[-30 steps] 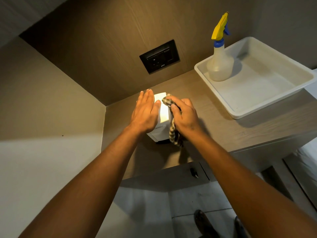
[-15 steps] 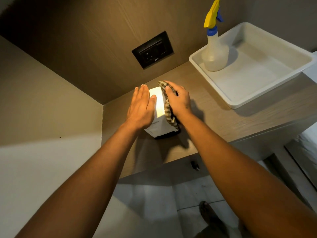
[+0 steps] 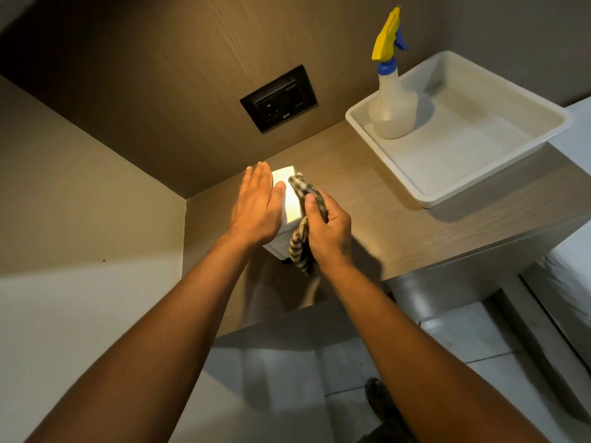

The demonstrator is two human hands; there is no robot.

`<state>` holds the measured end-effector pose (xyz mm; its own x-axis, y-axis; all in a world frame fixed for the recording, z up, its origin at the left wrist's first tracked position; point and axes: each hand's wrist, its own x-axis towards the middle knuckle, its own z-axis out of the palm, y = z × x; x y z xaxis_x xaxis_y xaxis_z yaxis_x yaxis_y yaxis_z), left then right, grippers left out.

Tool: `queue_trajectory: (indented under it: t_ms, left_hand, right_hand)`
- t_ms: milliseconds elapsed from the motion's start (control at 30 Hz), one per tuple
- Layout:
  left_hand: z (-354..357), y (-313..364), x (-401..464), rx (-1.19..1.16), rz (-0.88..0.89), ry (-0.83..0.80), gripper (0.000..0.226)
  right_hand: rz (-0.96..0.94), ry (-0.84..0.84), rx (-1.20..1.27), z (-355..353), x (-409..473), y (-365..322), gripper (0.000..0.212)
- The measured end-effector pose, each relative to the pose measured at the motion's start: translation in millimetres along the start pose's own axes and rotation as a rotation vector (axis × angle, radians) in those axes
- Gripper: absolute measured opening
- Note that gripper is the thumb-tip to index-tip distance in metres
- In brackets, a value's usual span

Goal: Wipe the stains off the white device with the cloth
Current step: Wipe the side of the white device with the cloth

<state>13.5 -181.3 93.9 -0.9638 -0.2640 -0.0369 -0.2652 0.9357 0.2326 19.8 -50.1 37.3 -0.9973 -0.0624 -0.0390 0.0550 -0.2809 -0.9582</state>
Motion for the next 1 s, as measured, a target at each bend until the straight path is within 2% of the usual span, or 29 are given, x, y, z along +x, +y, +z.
queue_trajectory:
  t_ms: [67,167,333,533,700,833,1000]
  left_hand:
    - [-1,0,1,0.001,0.005,-0.003,0.07]
    - [-3,1,2,0.0,0.007,-0.009,0.07]
    - [-5,3,-2,0.004,0.02,-0.01,0.069]
    - [-5,5,-5,-0.054,0.011,-0.009,0.068]
    - [-5,5,-2,-0.044,-0.002,-0.004,0.066]
    - [-3,5,-3,-0.032,-0.001,-0.005,0.066]
    - [0,2,-1,-0.01,-0.011,-0.005,0.067]
  right_hand:
    - [-0.076,-0.073,-0.015,3,14,-14,0.033]
    - [-0.087,-0.18,-0.052,3,36,-26,0.031]
    - [-0.181,-0.181,-0.12,-5,21,-16,0.028]
    - [-0.319,-0.199,-0.042,-20,-31,13,0.027]
    - [-0.24,-0.136,-0.023,-14,-20,9,0.027]
    - [-0.03,0.0,-0.004,-5,13,-3,0.028]
    - [0.245,-0.002,-0.075,5,72,-3,0.032]
